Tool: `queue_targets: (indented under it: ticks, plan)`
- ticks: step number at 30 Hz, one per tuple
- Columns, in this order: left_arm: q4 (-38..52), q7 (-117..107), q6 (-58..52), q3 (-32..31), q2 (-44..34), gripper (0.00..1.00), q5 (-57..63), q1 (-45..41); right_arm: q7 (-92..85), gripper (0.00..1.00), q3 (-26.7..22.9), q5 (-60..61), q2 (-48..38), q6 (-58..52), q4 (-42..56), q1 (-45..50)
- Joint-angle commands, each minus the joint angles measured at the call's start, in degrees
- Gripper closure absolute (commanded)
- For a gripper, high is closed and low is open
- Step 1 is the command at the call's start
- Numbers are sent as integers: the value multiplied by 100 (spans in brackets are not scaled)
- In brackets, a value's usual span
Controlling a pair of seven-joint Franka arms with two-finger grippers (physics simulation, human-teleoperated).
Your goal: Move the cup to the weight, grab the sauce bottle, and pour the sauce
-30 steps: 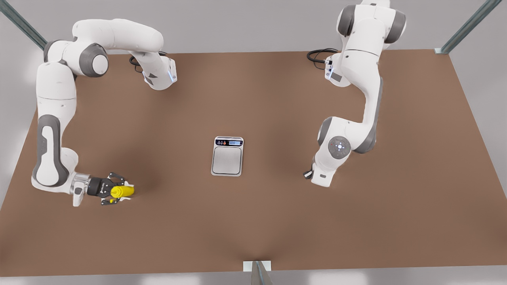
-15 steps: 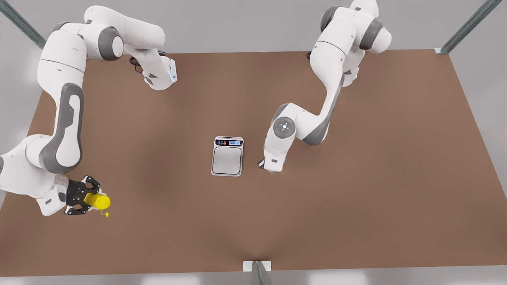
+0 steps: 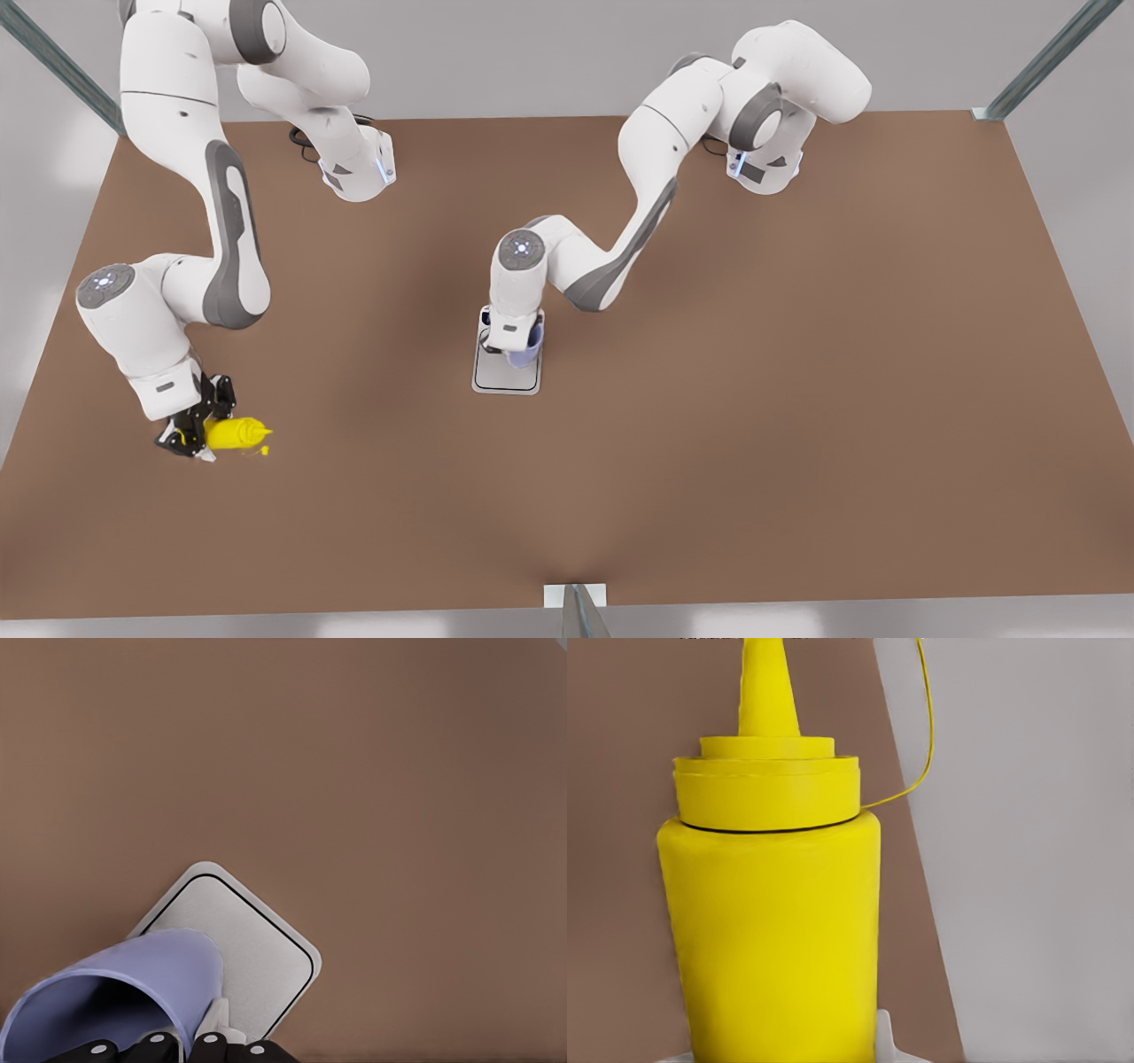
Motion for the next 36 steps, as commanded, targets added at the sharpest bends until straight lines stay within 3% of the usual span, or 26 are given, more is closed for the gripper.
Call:
queue_targets:
  ticks: [1,2,6,8,9,16,20,23,25,26,28,30,31,32,33,36]
  plan:
    - [1,2,24,-1,11,79,-24,-10,-9,44,30,-10,-44,108,-91,6]
    - [1,20,147,7,20,76,-16,-10,-35,44,101,-27,-150,372,-311,6]
    - [1,20,182,7,64,48,-7,-19,-140,44,426,-106,-335,610,-583,6]
    - [1,20,156,7,73,43,20,-37,-167,44,461,-106,-326,618,-583,120]
    - [1,20,156,7,82,34,20,-72,-167,44,452,-106,-317,618,-583,120]
    - [10,2,95,43,-68,32,20,-55,-167,44,452,-106,-291,610,-583,111]
    - [-17,520,-784,104,-674,32,-15,253,-167,44,452,-106,-291,618,-575,120]
    - [-323,2014,-1839,113,-1605,27,-341,1184,-158,44,452,-625,-299,864,-557,436]
    - [-1730,3938,-1865,1052,-2651,17,-560,1440,-140,44,444,-1073,-282,996,-522,858]
    - [-1748,5098,-2260,1904,-2669,0,-920,1449,-140,44,435,-1354,-212,1005,-425,1043]
    - [-1923,6681,-2885,2811,-2844,0,-1088,1720,-132,44,426,-1803,-150,1005,-364,1368]
    - [-2144,7095,-2999,264,-3548,0,-315,4180,-123,44,426,-2163,-89,996,-267,1720]
    - [-2327,7350,-3026,-352,-3767,0,-192,4770,-114,44,409,-2172,17,970,-170,1939]
    - [-3127,7385,-2736,-1003,-4444,0,441,5315,-114,44,365,-2181,184,961,-21,2194]
    - [-3207,7394,-2797,-1004,-4647,0,547,5360,-44,44,207,-2233,254,935,67,2501]
    - [-3163,7438,-2876,-986,-4577,0,591,5298,1282,44,-865,-2242,491,821,67,3881]
